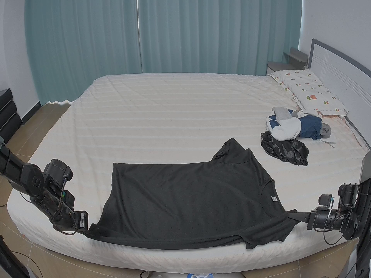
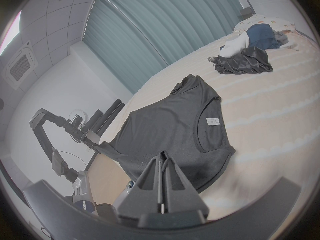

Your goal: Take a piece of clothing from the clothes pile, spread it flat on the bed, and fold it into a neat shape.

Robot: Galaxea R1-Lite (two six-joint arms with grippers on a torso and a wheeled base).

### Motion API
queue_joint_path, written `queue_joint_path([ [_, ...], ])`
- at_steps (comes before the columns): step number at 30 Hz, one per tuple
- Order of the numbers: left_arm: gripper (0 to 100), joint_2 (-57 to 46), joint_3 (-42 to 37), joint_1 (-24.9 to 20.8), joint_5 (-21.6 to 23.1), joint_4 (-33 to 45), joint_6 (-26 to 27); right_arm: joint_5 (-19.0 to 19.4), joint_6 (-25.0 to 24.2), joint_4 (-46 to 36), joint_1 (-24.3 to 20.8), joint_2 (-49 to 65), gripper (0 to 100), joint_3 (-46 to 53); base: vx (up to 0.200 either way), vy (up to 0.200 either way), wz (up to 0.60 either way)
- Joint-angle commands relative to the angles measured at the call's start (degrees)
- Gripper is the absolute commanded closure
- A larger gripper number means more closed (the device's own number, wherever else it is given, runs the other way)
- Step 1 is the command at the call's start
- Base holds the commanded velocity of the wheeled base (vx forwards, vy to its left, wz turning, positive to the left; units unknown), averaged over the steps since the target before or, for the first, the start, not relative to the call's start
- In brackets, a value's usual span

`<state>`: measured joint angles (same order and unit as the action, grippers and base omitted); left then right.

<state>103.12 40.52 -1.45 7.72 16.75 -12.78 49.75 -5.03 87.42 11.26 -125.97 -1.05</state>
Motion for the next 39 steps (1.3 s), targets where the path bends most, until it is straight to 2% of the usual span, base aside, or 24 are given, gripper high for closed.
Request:
queue_joint_path([
  [1, 100, 1.3, 1.5, 0.1, 0.9, -0.2, -0.4, -0.5, -0.4, -0.1, -0.2, -3.3, 100, -3.4, 0.0, 0.0, 0.0],
  [7, 100, 3.0, 2.5, 0.1, 1.6, -3.6, -4.9, -2.8, -0.7, -0.2, -1.9, -6.8, 100, -7.1, 0.0, 0.0, 0.0],
  [9, 100, 4.6, 3.2, 0.1, 1.5, -7.4, -9.0, -4.9, -3.7, -0.3, -2.5, -7.1, 100, -9.3, 0.0, 0.0, 0.0],
  [12, 100, 5.8, 3.4, 0.0, 1.5, -9.7, -10.9, -5.1, -6.9, -0.2, -3.0, -6.8, 100, -11.0, 0.0, 0.0, 0.0],
  [17, 100, 9.0, 5.2, 0.0, 1.6, -11.7, -14.3, -5.2, -8.2, -0.3, -2.9, -7.2, 100, -13.3, 0.0, 0.0, 0.0],
  [21, 100, 10.0, 5.5, 0.1, 1.6, -12.1, -15.1, -5.2, -9.2, -0.3, -2.8, -7.5, 100, -13.9, 0.0, 0.0, 0.0],
  [22, 100, 11.3, 6.0, 0.0, 1.6, -13.0, -15.8, -5.3, -11.2, -0.2, -2.9, -8.0, 100, -14.9, 0.0, 0.0, 0.0],
  [24, 100, 11.9, 6.0, 0.0, 1.6, -13.9, -16.6, -5.3, -11.9, -0.3, -2.9, -8.6, 100, -15.7, 0.0, 0.0, 0.0],
  [39, 100, 16.9, 8.4, -0.4, 1.0, -19.7, -23.3, -5.8, -13.8, -0.7, -3.4, -14.9, 100, -21.8, 0.0, 0.0, 0.0],
])
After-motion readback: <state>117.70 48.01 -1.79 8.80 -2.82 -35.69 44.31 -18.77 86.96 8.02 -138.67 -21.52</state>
